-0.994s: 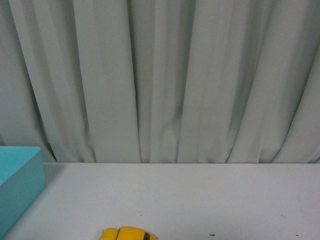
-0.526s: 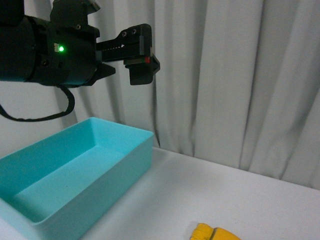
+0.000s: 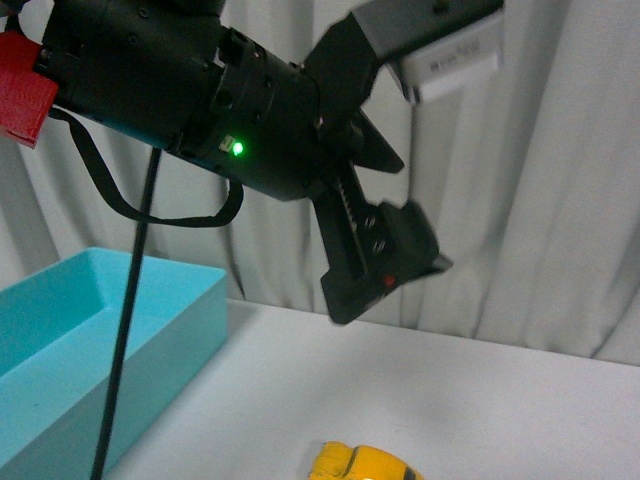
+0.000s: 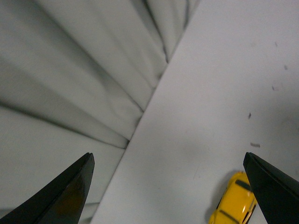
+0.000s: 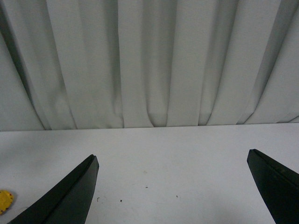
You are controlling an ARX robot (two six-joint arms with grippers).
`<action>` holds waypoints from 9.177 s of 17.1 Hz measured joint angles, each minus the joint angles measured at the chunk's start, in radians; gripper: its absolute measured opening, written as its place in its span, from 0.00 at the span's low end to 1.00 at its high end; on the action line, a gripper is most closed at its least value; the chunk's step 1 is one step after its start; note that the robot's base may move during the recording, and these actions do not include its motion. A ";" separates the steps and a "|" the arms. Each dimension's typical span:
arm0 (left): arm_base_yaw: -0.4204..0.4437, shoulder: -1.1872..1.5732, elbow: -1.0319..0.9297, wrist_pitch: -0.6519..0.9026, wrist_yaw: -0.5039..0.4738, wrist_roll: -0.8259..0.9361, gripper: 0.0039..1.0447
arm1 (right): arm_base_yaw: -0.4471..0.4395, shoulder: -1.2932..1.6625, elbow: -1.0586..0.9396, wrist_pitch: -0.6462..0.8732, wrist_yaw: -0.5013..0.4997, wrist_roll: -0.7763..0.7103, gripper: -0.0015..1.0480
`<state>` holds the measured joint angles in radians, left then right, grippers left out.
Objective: Wind up and store yellow beetle toy
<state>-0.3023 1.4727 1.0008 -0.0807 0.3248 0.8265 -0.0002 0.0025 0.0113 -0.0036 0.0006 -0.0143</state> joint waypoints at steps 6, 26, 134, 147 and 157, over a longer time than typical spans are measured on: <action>-0.080 0.235 0.187 -0.425 -0.228 0.610 0.94 | 0.000 0.000 0.000 0.000 0.000 0.000 0.94; -0.150 0.716 0.384 -0.521 -0.484 0.225 0.70 | 0.000 0.000 0.000 0.000 0.000 0.000 0.94; 0.303 -1.302 -0.991 0.251 -0.325 -0.821 0.01 | 0.000 0.000 0.000 0.000 0.000 0.000 0.94; 0.303 -1.470 -0.991 0.077 -0.325 -0.823 0.49 | 0.000 0.000 0.000 0.000 0.000 0.000 0.94; 0.303 -1.470 -0.991 0.077 -0.325 -0.823 0.94 | 0.000 0.000 0.000 0.000 0.000 0.000 0.94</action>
<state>0.0006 0.0025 0.0097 -0.0040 -0.0006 0.0036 -0.0002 0.0029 0.0113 -0.0040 0.0006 -0.0143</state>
